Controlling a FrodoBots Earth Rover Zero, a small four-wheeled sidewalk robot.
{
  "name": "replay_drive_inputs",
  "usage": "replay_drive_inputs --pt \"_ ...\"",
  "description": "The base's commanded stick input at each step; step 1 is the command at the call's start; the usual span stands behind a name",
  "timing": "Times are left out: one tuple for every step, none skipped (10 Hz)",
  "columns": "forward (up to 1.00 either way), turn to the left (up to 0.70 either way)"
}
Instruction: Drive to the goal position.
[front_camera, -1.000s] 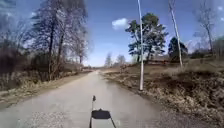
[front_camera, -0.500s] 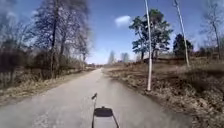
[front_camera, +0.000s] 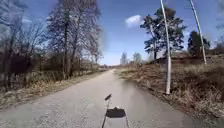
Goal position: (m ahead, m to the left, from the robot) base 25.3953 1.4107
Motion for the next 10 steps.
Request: replay_drive_inputs --pt "0.70 0.00" --pt "0.70 0.00" --pt "0.70 0.00" --pt "0.70 0.00" --pt "0.70 0.00" --pt "0.70 0.00" --pt "0.70 0.00" --pt "0.70 0.00" --pt "0.70 0.00" --pt "0.70 0.00"
